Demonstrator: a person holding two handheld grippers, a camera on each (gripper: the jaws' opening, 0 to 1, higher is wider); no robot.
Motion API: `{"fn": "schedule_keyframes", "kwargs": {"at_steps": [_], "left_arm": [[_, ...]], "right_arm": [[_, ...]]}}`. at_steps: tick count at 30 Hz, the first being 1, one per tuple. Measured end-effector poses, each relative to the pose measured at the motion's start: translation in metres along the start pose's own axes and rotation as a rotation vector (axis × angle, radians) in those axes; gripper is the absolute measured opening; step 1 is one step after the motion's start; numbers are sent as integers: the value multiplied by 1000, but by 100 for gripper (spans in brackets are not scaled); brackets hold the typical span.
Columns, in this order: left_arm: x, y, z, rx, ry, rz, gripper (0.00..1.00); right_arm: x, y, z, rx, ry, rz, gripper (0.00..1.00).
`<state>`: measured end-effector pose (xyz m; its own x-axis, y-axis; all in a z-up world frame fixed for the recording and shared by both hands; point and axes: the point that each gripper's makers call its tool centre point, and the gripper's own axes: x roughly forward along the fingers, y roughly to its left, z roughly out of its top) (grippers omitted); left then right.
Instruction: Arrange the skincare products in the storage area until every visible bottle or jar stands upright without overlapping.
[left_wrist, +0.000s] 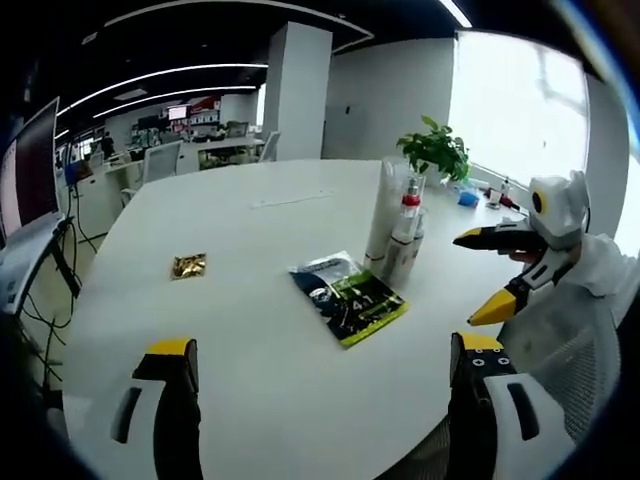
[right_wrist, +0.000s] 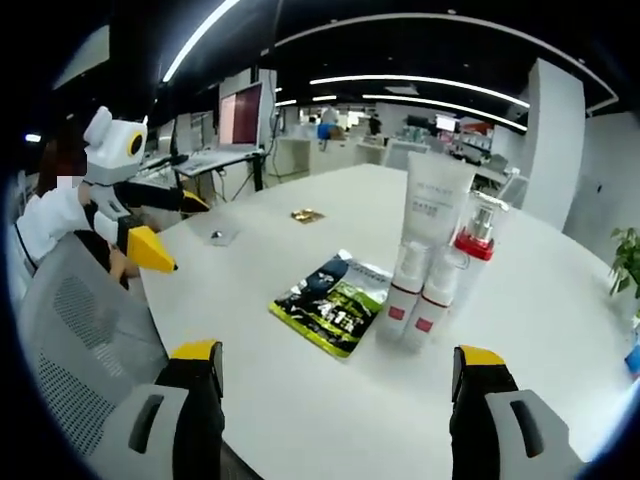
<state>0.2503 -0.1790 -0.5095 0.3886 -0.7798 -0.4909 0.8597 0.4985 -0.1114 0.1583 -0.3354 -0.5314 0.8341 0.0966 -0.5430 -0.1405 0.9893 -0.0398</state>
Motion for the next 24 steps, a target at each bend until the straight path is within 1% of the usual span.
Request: {"fn": "schedule_keyframes", "kwargs": {"at_steps": [7, 11, 15, 17, 20, 24], "left_arm": [[0, 0, -3, -4, 11, -4, 99], [-1, 0, -1, -5, -1, -1, 99], [-3, 1, -1, 3, 8, -5, 99], [-5, 5, -1, 4, 6, 0, 99], [-9, 18, -1, -1, 5, 13, 99], [-10, 26, -6, -7, 18, 28, 99]], "right_arm": [[1, -4, -3, 5, 12, -17, 99], [1, -4, -4, 3, 17, -17, 99], [1, -6, -6, -4, 27, -27, 99], [1, -8, -7, -6, 32, -32, 99], [1, -8, -7, -1, 30, -35, 99], [1, -8, -11, -7, 44, -35, 99]]}}
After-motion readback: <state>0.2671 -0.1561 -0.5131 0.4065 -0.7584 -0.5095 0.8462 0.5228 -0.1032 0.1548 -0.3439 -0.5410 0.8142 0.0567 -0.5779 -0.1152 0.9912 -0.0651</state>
